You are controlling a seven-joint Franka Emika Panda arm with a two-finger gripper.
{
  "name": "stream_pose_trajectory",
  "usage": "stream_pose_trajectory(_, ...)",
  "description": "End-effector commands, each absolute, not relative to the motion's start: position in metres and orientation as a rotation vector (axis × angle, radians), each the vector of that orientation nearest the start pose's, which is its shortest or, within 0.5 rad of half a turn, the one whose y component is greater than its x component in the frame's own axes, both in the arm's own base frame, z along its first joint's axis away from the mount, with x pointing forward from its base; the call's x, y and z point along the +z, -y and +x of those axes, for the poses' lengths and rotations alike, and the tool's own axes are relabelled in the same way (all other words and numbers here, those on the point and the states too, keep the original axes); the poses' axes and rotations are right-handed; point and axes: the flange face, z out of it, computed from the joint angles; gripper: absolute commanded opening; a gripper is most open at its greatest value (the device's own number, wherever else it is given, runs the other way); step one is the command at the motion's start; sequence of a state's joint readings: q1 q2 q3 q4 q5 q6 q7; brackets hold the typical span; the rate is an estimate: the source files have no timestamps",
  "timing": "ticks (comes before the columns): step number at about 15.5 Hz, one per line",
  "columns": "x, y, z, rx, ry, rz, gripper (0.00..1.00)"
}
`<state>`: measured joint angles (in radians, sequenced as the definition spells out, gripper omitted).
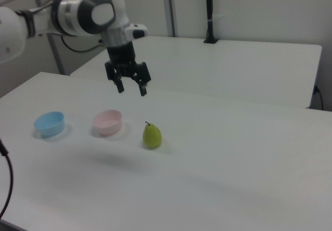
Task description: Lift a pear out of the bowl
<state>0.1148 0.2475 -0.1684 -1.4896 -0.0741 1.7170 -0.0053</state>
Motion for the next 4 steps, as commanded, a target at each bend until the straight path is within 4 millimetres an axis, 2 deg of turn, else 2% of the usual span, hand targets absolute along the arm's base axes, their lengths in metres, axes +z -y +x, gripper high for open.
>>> stream_pose_trajectory(1, 0.5554, 0.0318, 0.5884, 0.061, -0.063, -3.227, 1.00)
stream_pose_trajectory(4, 0.5622, 0.0331, 0.5822, 0.076, -0.071, -3.224, 1.00)
